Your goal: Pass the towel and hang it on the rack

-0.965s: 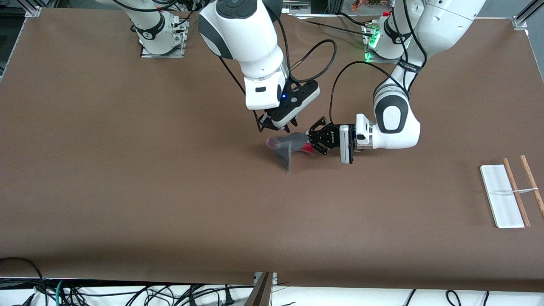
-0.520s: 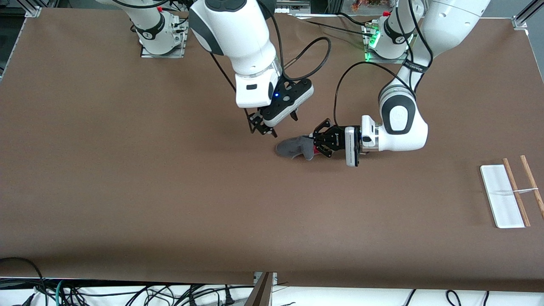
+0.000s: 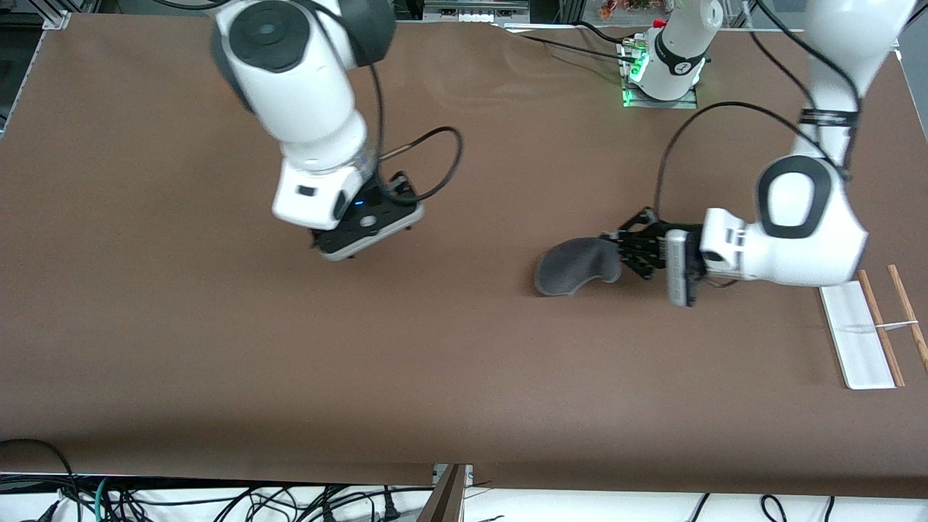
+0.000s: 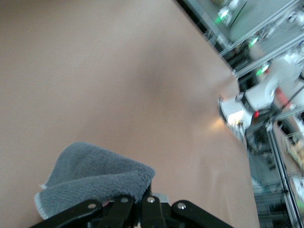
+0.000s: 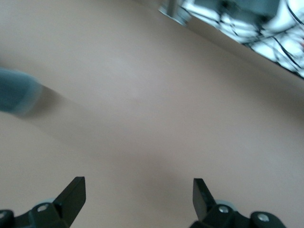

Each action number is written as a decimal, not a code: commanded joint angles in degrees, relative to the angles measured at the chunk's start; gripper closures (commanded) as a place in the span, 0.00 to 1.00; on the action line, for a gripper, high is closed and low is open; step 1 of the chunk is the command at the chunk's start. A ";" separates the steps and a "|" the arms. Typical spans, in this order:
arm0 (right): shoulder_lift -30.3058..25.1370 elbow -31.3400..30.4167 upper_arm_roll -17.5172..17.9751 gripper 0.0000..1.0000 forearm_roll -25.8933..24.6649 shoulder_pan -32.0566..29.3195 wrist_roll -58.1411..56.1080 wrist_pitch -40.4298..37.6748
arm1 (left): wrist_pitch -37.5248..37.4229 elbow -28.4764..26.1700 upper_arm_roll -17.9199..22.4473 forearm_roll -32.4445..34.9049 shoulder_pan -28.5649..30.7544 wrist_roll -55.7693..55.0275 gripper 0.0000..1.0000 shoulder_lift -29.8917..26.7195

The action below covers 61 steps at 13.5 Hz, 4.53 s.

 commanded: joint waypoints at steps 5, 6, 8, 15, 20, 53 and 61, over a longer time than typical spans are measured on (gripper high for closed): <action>-9.99 -10.69 0.00 0.00 0.92 -13.01 -0.85 -5.06 | -11.43 17.19 0.98 27.35 11.67 -4.59 1.00 1.61; -12.10 -11.92 0.00 0.00 0.40 -14.69 -0.84 -5.07 | -10.64 19.56 1.07 28.34 13.00 -4.41 1.00 2.66; -14.83 -14.91 0.00 0.00 0.04 -19.17 -1.11 -4.80 | -9.58 24.48 2.99 28.61 15.46 -4.41 1.00 5.82; -23.10 -24.05 1.75 0.00 -2.58 -29.20 -1.02 -5.33 | 4.79 26.35 19.59 28.44 16.35 5.84 1.00 10.65; -24.60 -25.03 7.54 0.00 -6.46 -34.56 -3.64 -7.96 | 18.00 26.52 21.19 28.35 22.23 12.89 1.00 15.05; -21.97 -23.62 10.02 0.00 -4.62 -35.27 -2.87 -11.83 | -12.92 22.23 20.75 39.24 -8.50 -54.54 0.00 -3.20; -21.97 -23.54 10.02 0.00 -4.62 -35.27 -2.87 -11.75 | -1.06 -3.01 3.53 43.55 -2.63 -72.70 0.00 -24.57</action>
